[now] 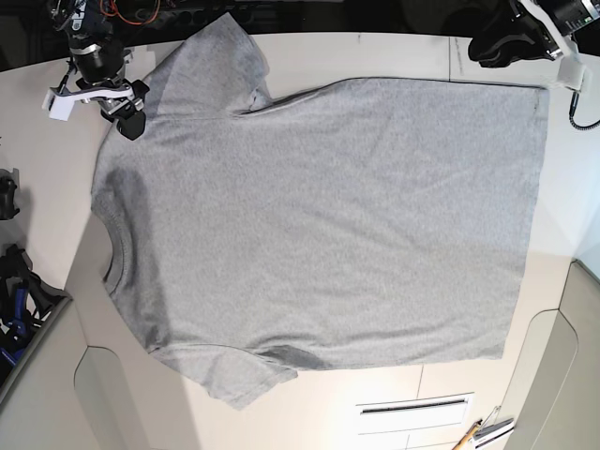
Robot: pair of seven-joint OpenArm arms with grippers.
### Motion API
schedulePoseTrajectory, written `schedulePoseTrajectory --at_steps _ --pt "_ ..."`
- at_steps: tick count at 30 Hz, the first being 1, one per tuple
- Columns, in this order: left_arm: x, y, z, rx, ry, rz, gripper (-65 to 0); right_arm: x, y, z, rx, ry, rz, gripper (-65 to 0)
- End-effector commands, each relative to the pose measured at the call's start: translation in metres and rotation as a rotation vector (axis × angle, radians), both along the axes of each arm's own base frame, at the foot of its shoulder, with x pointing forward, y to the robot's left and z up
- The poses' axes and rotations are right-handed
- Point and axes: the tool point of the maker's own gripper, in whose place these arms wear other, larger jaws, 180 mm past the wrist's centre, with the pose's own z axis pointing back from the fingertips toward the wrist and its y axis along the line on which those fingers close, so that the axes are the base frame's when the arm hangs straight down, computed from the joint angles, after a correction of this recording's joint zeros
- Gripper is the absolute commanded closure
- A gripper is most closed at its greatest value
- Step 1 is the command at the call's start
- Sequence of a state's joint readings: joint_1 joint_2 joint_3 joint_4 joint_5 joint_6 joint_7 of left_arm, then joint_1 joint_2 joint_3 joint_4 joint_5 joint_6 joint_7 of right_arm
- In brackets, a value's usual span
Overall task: Fold the T-shirt properly
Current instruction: 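Move both grippers down to the shirt's shoulder corners and grasp them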
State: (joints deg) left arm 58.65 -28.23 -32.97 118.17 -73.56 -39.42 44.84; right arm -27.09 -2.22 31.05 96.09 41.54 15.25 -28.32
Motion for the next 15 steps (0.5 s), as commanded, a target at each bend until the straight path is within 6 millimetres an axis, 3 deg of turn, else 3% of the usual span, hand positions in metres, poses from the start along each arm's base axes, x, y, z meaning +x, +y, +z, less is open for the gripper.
schedulePoseTrajectory --at_steps 1,3,6,7,13,15 --pt "0.005 -0.002 0.008 -0.012 -0.030 -0.011 -21.2 0.003 -0.003 0.007 -0.012 -0.026 0.000 -30.3" --pt "0.012 -0.002 0.010 -0.011 -0.051 -0.012 -21.2 0.003 -0.004 0.008 -0.014 -0.029 -0.002 -21.8" --pt "0.022 -0.002 0.014 -0.011 -0.086 -0.013 -21.2 0.004 -0.001 0.009 -0.033 -0.039 0.027 -2.5" --pt "0.026 -0.002 0.016 -0.010 -0.098 -0.014 -21.2 0.005 0.001 0.010 -0.034 -0.051 0.042 0.0" --pt "0.053 0.009 0.019 -0.010 -0.171 0.020 -21.6 0.003 0.002 0.008 -0.073 -0.038 0.077 0.0" --pt "0.061 0.021 0.011 -0.011 -0.169 0.059 -25.3 0.003 0.002 0.008 -0.072 -0.038 0.076 0.0"
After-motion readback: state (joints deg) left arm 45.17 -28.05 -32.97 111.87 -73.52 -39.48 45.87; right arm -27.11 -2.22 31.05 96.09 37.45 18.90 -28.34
